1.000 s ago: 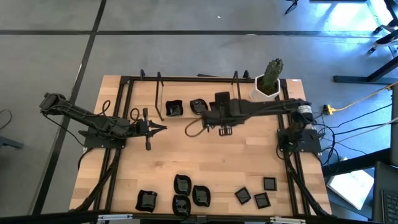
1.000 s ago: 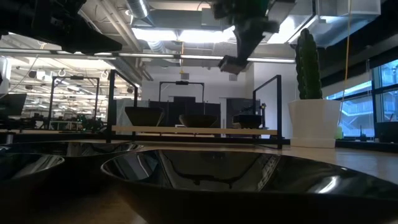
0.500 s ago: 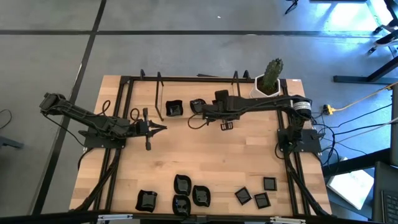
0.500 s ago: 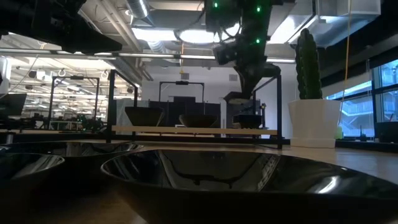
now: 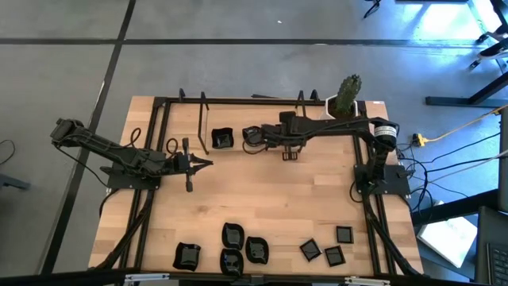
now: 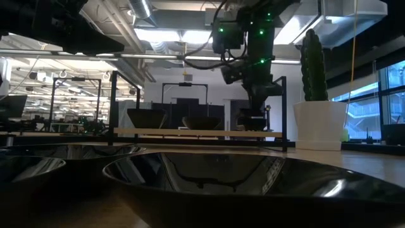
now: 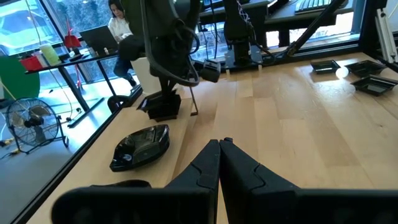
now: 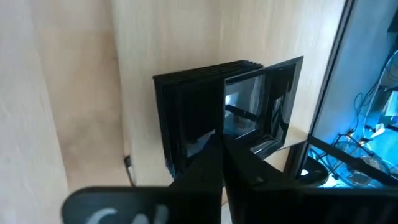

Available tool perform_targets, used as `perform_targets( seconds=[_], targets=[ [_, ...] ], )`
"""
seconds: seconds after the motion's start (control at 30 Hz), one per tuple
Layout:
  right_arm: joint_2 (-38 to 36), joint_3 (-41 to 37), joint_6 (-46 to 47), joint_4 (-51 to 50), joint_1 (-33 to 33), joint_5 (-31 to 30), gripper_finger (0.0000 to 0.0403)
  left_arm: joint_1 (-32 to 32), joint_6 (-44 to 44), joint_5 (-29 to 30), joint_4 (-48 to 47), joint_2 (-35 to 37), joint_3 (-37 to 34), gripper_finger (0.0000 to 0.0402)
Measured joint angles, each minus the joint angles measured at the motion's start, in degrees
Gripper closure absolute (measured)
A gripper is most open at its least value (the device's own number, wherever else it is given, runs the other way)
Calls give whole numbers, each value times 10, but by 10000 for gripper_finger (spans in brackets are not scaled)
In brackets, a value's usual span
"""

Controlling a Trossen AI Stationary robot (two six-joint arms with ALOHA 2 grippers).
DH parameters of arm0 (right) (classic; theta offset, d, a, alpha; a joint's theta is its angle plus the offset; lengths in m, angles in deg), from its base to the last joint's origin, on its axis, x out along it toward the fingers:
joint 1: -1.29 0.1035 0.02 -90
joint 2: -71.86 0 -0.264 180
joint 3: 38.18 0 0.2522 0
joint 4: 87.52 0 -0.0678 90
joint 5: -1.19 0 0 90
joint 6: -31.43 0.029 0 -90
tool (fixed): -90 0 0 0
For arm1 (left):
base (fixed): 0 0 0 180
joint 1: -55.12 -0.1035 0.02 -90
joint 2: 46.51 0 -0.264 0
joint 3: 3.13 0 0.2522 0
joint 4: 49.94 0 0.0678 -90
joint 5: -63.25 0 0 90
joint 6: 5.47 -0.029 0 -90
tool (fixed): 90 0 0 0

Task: Pick & Place Mini shaped plates
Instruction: Stack the black square plate on top of the black square plate on the shelf

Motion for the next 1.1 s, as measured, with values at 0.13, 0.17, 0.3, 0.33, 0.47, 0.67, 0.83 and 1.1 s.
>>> perform_targets(
  seconds=[0.13,0.17,0.3,0.33,0.47,0.67,0.83,1.1],
  targets=[
    [0,0,17,-2,4,-5,400,0,0,1,0,0,0,396],
    [0,0,20,-2,7,-5,400,0,0,2,0,0,0,396],
    [-5,0,30,-2,15,-22,400,0,0,9,0,0,0,396],
    [-7,0,33,-4,16,-24,400,0,0,9,0,0,0,396],
    [-14,0,52,-11,20,-25,400,0,0,9,0,0,0,396],
    [-14,0,86,-20,26,6,400,0,0,10,0,0,0,396],
    [-14,-16,94,-7,23,10,399,0,0,10,0,0,0,396],
    [-14,-40,99,-21,23,10,343,0,0,10,0,0,0,396]
  ],
)
